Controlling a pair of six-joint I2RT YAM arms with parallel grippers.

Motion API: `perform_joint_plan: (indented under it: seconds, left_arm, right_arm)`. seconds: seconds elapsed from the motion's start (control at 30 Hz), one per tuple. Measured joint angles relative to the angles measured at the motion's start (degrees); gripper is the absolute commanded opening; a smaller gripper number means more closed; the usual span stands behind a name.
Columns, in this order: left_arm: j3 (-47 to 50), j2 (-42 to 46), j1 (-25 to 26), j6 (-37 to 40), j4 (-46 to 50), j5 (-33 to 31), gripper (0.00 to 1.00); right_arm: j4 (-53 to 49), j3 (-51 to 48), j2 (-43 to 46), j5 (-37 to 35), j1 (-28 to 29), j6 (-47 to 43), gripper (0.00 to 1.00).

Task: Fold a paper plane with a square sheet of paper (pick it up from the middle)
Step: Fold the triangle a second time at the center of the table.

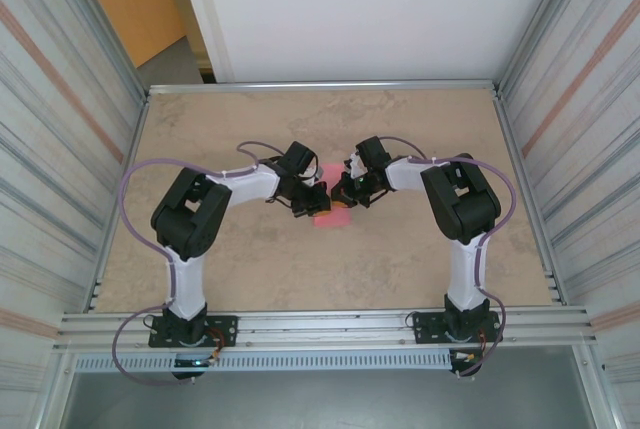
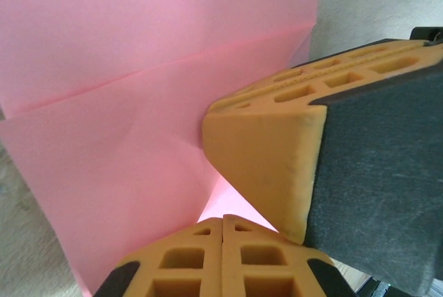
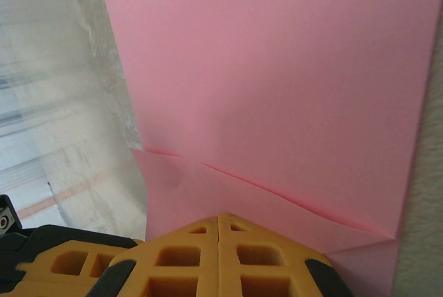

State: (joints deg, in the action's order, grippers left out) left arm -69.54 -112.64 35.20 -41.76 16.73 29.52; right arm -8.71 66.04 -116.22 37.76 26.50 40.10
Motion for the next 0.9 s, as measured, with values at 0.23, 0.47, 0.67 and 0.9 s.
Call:
perform_joint_plan:
  seconds: [0.23, 0.47, 0.67, 0.9]
  left_arm:
    - [-1.0, -0.7, 0.0, 0.2, 0.7, 0.0, 0.01]
    - [-2.0, -1.4, 0.0, 1.1, 2.2, -0.1, 0.0]
    - [-2.5, -2.1, 0.0, 2.1, 3.1, -0.7, 0.0]
    - [-2.8, -2.4, 0.0, 3.5, 3.7, -1.6, 0.0]
  right_arm:
    - [-0.3, 0.2, -0.1, -0.1, -0.2, 0.0, 0.0]
    - [-0.7, 0.5, -0.3, -0.1, -0.3, 0.0, 0.0]
    - [-1.2, 0.8, -0.4, 0.0, -0.3, 0.0, 0.0]
    - [-1.5, 1.0, -0.4, 0.0, -0.3, 0.0, 0.0]
